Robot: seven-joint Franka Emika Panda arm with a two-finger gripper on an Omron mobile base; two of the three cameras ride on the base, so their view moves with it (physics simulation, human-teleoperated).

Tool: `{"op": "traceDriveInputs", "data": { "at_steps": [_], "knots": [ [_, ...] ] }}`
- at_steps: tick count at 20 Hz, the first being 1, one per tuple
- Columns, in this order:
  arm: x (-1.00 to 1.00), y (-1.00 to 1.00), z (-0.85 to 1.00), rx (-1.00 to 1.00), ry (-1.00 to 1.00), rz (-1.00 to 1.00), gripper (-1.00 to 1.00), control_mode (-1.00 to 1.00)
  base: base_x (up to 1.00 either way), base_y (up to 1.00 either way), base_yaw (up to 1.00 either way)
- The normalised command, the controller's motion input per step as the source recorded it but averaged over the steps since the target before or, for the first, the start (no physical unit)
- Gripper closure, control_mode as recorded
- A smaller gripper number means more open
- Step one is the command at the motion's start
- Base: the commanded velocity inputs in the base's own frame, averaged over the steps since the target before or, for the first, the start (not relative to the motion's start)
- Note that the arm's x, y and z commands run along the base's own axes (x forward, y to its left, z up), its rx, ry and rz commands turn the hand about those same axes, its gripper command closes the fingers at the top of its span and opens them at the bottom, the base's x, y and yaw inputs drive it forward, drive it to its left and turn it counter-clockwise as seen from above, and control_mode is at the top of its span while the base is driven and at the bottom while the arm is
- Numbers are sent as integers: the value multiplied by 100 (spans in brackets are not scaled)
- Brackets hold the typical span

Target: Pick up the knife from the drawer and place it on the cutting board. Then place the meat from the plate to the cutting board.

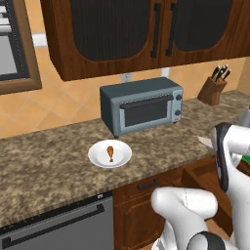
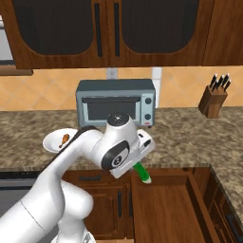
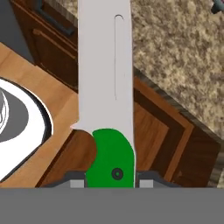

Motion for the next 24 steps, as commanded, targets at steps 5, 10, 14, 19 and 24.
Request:
{"op": "traceDriveInputs", "data": {
  "at_steps": [5, 10, 14, 19, 24],
  "knots": [
    [0, 0, 0, 0, 0, 0, 100, 100, -38, 76, 6],
    [0, 0, 0, 0, 0, 0, 100, 100, -93, 72, -26],
    [0, 0, 0, 0, 0, 0, 100, 100, -71, 10, -75],
    [0, 0, 0, 0, 0, 0, 100, 100, -48, 15, -86],
    [0, 0, 0, 0, 0, 0, 100, 100, -33, 7, -85]
  ]
}}
